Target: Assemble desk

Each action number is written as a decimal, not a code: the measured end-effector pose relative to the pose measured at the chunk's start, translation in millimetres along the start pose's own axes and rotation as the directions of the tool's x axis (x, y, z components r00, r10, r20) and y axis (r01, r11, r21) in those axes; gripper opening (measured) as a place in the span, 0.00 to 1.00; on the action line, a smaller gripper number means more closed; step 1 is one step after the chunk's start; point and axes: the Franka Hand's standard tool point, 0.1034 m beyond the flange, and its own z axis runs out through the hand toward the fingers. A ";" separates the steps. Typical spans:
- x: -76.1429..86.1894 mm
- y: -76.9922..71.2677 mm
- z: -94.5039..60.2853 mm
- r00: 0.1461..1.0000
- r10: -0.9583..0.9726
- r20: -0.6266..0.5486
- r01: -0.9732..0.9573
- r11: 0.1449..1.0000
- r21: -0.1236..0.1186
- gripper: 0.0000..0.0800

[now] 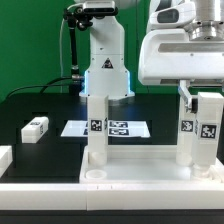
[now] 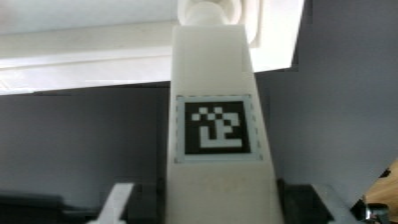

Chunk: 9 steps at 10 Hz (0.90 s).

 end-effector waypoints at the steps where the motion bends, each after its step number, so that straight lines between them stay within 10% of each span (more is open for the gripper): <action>1: -0.1 -0.4 0.0 1.000 -0.001 0.000 0.001 1.000 0.000 0.36; 9: -9.1 -3.4 2.5 1.000 -0.011 0.011 0.011 1.000 -0.001 0.36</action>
Offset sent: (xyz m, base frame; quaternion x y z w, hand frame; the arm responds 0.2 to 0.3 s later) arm -0.0185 0.0055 -0.0045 -0.0020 -0.0156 0.0101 0.9998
